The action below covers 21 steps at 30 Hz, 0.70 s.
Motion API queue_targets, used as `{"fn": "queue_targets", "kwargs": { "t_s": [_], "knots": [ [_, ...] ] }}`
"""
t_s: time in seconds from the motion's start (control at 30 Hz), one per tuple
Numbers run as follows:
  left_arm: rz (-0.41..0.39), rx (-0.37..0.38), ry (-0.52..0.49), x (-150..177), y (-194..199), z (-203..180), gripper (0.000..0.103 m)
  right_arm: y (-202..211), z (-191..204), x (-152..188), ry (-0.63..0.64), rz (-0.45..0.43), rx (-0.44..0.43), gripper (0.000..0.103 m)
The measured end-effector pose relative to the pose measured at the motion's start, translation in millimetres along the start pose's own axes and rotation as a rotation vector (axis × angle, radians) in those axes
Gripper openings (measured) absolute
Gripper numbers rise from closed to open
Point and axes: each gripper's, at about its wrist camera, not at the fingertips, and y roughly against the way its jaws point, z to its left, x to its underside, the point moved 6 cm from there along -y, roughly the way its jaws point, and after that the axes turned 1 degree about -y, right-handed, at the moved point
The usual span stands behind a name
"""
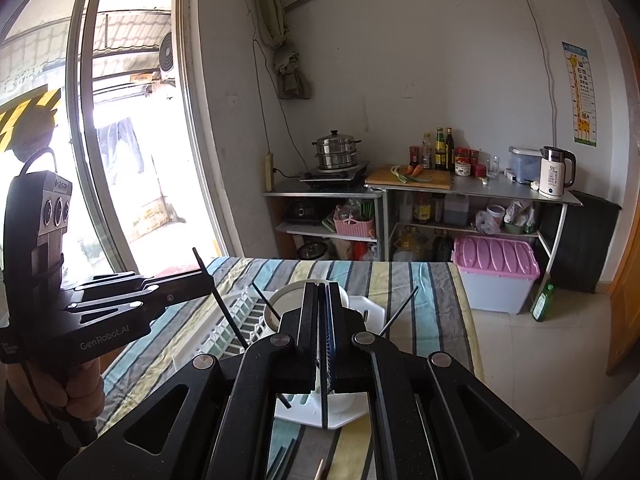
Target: Organize utensils
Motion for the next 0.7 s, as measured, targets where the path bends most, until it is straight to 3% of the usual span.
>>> {"fn": "queue_targets", "kwargs": {
  "t_s": [0.4,0.7],
  "knots": [
    [0.003,-0.001,0.004,-23,-25,3,0.004,-16,2,-24,0.014,-0.022,0.005,0.003],
    [0.03,0.004,0.013,-22,-51,9,0.004,-46,-10,-16,-0.006,0.016,0.009,0.003]
  ]
}}
